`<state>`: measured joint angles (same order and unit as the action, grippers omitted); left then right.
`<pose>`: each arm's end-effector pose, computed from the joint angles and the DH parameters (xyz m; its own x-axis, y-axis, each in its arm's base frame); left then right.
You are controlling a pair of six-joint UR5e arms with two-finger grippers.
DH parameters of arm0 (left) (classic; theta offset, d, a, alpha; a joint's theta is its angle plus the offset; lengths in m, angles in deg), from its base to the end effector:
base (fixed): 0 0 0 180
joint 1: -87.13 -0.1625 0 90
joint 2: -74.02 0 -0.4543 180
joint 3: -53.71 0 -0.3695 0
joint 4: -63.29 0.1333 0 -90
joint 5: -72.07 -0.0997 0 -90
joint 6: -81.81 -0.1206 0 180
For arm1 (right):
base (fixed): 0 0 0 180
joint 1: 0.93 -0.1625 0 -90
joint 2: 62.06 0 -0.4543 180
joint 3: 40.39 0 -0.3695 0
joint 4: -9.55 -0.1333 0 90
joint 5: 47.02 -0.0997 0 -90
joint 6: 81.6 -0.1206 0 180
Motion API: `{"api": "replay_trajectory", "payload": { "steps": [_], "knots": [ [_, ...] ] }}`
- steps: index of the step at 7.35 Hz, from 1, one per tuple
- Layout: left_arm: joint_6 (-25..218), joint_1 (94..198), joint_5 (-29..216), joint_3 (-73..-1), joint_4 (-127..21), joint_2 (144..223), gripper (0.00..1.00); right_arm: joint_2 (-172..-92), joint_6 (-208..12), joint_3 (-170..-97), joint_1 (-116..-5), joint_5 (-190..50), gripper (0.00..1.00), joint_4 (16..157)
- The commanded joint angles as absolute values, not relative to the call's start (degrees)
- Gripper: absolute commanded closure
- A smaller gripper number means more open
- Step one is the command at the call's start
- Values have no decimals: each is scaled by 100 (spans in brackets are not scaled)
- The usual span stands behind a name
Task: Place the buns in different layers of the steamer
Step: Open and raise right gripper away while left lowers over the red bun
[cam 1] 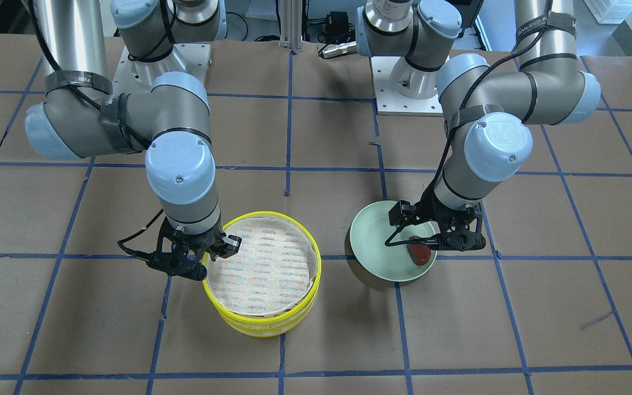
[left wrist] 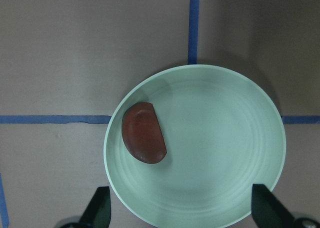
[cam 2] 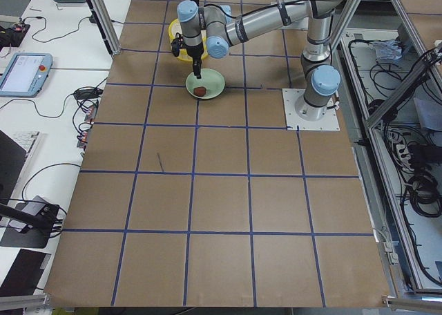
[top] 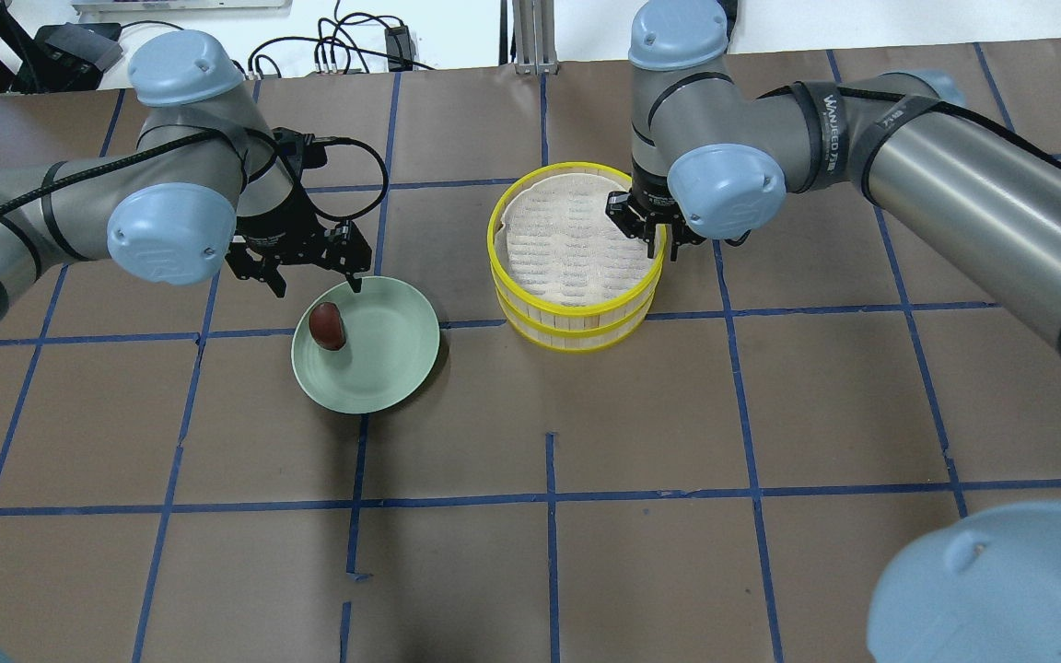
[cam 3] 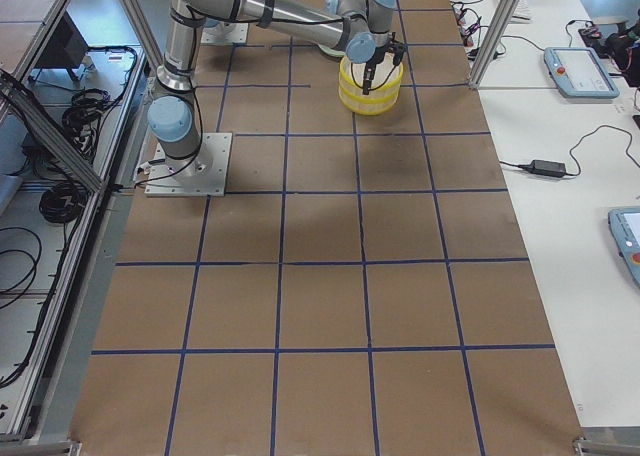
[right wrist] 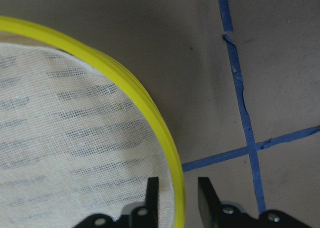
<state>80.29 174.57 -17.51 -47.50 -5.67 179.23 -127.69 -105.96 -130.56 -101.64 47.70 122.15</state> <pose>-0.1100 -0.5435 0.3071 -0.9998 -0.0190 0.0098 -0.0180 0.9955 0.0935 0.2363 -0.5854 0.2994 -0.9682 0.2338 0.0889 0.2345 0.9721 -0.0031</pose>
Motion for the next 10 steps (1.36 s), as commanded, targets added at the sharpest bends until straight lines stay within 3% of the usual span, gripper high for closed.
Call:
{"api": "replay_trajectory", "payload": {
  "steps": [1,5,10],
  "knots": [
    [8022,17458,-1758,-4789,-492,17940,0,-13103,-10455,-12935,-10122,4781,11,12101],
    [8005,17450,-1758,-4816,-404,17949,0,-13779,-9017,-11916,-9298,4632,11,10049],
    [8075,17449,-1802,-5025,85,18447,0,-14072,-8749,-12081,-9111,4535,9,9806]
  ]
}}
